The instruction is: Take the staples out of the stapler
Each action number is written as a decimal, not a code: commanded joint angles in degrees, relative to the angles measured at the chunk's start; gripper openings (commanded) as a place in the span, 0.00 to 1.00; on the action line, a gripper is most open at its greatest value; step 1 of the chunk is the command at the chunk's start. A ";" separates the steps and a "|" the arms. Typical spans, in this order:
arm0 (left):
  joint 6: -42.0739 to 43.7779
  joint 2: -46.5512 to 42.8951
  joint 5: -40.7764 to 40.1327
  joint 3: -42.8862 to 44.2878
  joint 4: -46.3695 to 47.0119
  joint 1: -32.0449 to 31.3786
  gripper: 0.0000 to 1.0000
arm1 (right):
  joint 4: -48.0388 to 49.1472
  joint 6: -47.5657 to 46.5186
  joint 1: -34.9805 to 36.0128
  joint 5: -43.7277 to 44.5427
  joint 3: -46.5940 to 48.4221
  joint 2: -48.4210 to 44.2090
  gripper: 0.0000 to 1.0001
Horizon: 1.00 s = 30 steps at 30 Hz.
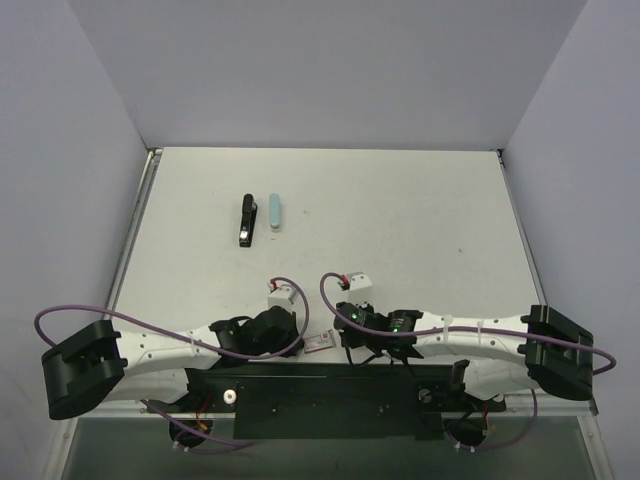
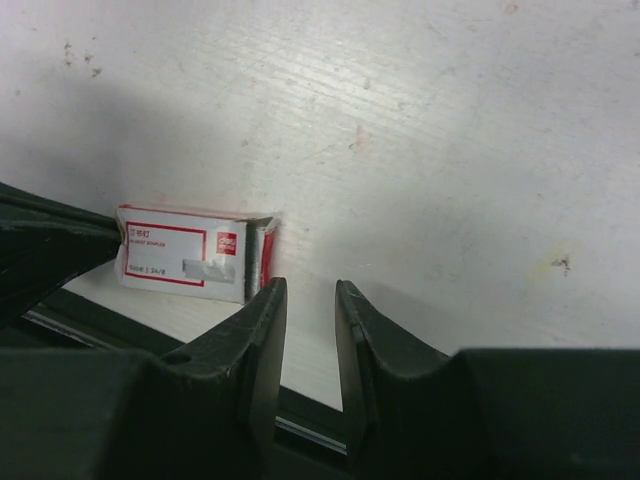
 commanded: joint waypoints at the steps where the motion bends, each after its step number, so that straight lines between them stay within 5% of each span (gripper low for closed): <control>1: 1.59 2.27 1.14 -0.43 -4.24 -0.62 0.00 | -3.96 1.46 -2.16 2.20 -1.78 -1.84 0.19; 6: 1.50 2.45 1.14 -0.43 -4.06 -0.79 0.00 | -3.35 3.22 -2.87 1.68 -2.93 -0.87 0.00; 30: 1.15 2.01 0.87 -1.22 -3.80 -0.97 0.00 | 8.78 6.39 -2.17 -7.82 -3.63 8.00 0.00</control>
